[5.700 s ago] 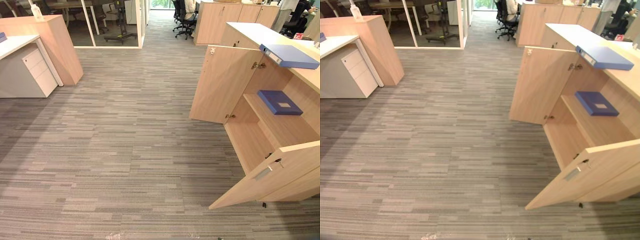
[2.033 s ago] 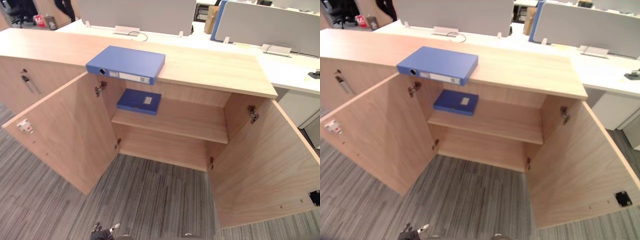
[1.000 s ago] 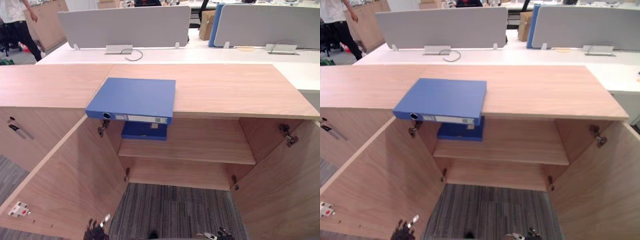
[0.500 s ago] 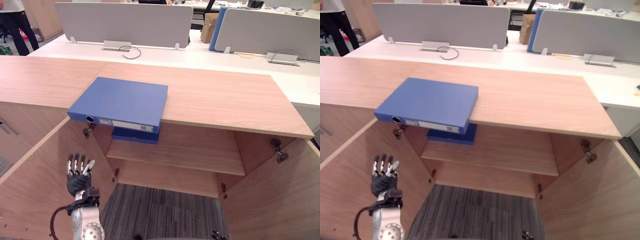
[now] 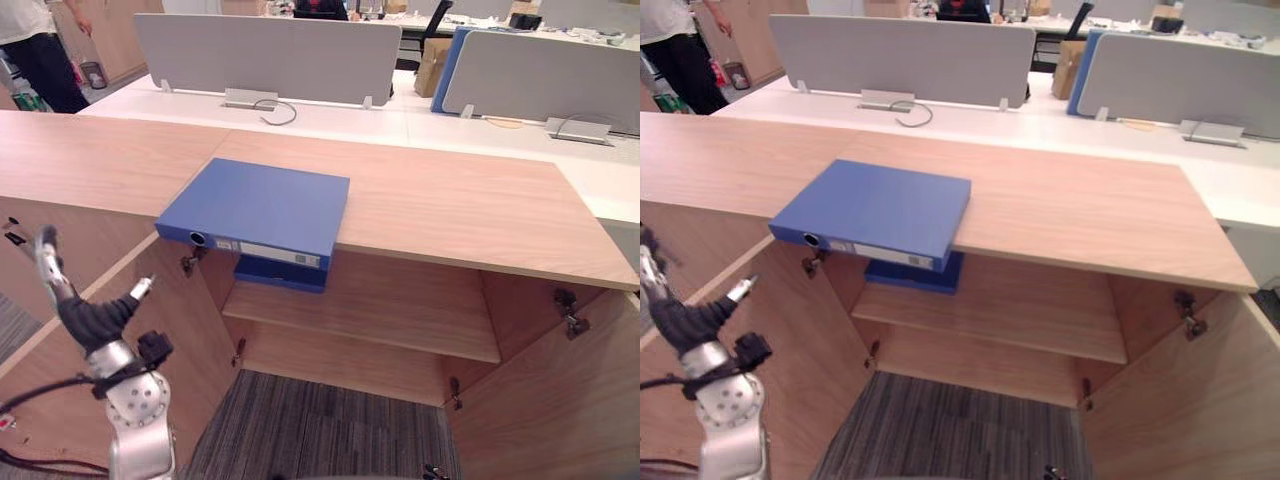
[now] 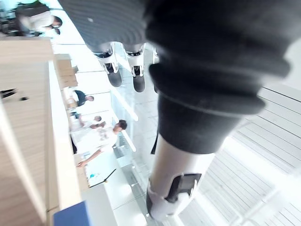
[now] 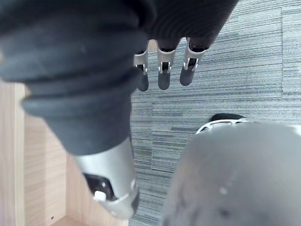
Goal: Walk over to the cabinet, pick up the folder, carry it to the office cabinet, place the folder inside the office cabinet, then close the office cabinet door
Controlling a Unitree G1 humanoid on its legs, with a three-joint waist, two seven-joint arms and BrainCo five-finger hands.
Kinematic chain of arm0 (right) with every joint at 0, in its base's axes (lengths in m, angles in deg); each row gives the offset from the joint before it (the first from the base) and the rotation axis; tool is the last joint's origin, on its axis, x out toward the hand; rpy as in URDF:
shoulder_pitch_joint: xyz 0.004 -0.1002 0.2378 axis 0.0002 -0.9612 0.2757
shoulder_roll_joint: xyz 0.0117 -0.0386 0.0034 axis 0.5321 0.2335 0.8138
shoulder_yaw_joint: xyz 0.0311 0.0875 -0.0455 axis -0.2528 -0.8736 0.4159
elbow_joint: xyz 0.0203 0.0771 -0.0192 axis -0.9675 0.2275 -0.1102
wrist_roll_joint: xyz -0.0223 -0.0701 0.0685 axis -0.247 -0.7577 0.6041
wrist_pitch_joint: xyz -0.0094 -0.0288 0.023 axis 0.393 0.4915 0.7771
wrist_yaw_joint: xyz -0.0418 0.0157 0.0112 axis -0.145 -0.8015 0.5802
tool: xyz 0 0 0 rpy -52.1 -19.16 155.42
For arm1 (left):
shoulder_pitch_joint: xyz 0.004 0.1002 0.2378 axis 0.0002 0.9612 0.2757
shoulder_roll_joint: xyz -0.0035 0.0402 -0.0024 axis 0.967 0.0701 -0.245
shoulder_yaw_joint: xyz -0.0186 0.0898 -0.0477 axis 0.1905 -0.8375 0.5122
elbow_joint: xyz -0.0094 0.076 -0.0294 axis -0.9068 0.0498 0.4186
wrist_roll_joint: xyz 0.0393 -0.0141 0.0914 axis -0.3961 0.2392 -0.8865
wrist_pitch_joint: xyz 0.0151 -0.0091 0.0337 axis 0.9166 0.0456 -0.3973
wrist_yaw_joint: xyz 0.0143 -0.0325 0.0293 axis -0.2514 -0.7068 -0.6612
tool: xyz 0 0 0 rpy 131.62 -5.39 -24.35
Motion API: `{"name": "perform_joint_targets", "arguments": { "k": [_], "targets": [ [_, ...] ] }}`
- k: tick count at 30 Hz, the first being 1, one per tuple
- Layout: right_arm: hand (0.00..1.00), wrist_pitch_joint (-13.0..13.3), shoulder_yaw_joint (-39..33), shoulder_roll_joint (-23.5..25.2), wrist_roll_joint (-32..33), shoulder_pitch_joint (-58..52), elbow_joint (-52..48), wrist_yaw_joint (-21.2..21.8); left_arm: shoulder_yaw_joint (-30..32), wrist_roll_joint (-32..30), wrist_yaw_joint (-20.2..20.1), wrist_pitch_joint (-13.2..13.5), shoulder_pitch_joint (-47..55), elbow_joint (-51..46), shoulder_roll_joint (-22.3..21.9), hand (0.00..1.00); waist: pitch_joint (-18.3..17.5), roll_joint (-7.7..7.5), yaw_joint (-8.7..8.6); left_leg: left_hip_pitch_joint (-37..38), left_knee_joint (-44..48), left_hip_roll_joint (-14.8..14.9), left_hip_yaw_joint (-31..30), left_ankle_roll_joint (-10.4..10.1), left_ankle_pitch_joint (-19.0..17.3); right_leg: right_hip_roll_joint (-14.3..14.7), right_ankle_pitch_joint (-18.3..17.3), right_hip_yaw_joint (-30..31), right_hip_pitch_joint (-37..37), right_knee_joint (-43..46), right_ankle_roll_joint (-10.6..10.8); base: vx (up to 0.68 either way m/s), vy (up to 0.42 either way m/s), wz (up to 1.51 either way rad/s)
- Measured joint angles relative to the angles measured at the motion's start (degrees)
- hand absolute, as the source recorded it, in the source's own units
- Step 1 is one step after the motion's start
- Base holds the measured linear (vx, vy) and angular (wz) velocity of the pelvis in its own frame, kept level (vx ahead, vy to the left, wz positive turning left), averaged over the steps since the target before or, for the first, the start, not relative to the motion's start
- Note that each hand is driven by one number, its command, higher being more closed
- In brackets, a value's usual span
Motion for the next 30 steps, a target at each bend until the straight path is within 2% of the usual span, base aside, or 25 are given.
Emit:
{"name": "perform_joint_targets", "arguments": {
  "k": [2, 3, 5, 6, 11, 17, 30],
  "targets": [
    [0.00, 0.03, 0.09, -0.09, -0.08, -0.04, 0.00, 0.15, -0.16, -5.76, 1.12, -0.42, -3.89, 0.32, 5.06, 0.00, -0.20, -0.06, -0.14, 0.05, -0.31, 0.32, 0.42, -0.24, 0.23, 0.35, 0.59, 0.50, 0.00, -0.62, -0.13, -0.04, -0.009, -0.11],
    [0.00, 0.05, 0.13, -0.11, -0.08, -0.07, -0.01, 0.17, -0.17, -7.14, 1.71, -0.55, -4.76, 0.71, 6.04, 0.00, -0.27, 0.02, -0.15, 0.13, -0.47, 0.42, 0.66, -0.32, 0.34, 0.45, 0.73, 0.78, -0.02, -0.77, -0.20, -0.01, -0.005, -0.21],
    [0.00, 0.22, 0.30, -0.25, -0.14, -0.10, -0.11, 0.26, -0.22, -12.75, 3.69, -1.73, -6.86, 3.86, 9.20, 0.00, -0.39, 0.19, -0.11, 0.87, -1.15, 0.70, 1.51, -0.35, 0.49, 0.78, 0.97, 1.54, 0.12, -1.13, -0.35, 0.01, -0.007, -0.22],
    [0.00, 0.53, 0.32, -0.28, -0.37, -0.28, -0.79, 0.42, -0.37, -16.40, 4.23, -2.93, -8.08, 8.52, 12.69, 0.00, -0.67, 0.22, -0.70, 1.17, -1.79, 0.80, 1.77, -0.42, 0.74, 0.96, 1.21, 1.71, 0.11, -1.58, -0.52, 0.01, -0.012, -0.11],
    [0.00, 1.61, 0.32, -0.52, -2.16, -0.24, -1.08, 0.58, -0.56, -22.77, 4.61, -5.62, -8.74, 16.38, 16.93, 0.00, -0.57, 0.61, -1.33, 1.78, -2.28, 1.02, 3.26, -0.45, 0.77, 1.49, 2.18, 3.25, 0.39, -3.12, -0.72, 0.01, 0.005, -0.19],
    [0.00, 2.15, 0.32, -0.58, -2.56, -0.69, -1.08, 0.63, -1.97, -26.00, 4.62, -6.90, -10.13, 22.57, 21.07, 0.00, -0.52, 0.69, -1.68, 2.27, -2.57, 1.21, 4.02, -0.45, 0.77, 1.49, 2.66, 4.04, 0.36, -3.22, -0.87, -0.02, 0.017, -0.07],
    [0.00, 2.28, 1.58, -0.99, -3.39, -0.97, -1.26, 0.65, -4.57, -28.04, 4.58, -7.11, -10.73, 26.54, 22.73, 0.00, -0.40, 0.96, -2.14, 2.92, -4.03, 0.95, 4.67, -0.34, 1.56, 1.65, 3.83, 4.60, 0.58, -4.60, -0.47, -0.02, 0.009, -0.03]
  ]
}}
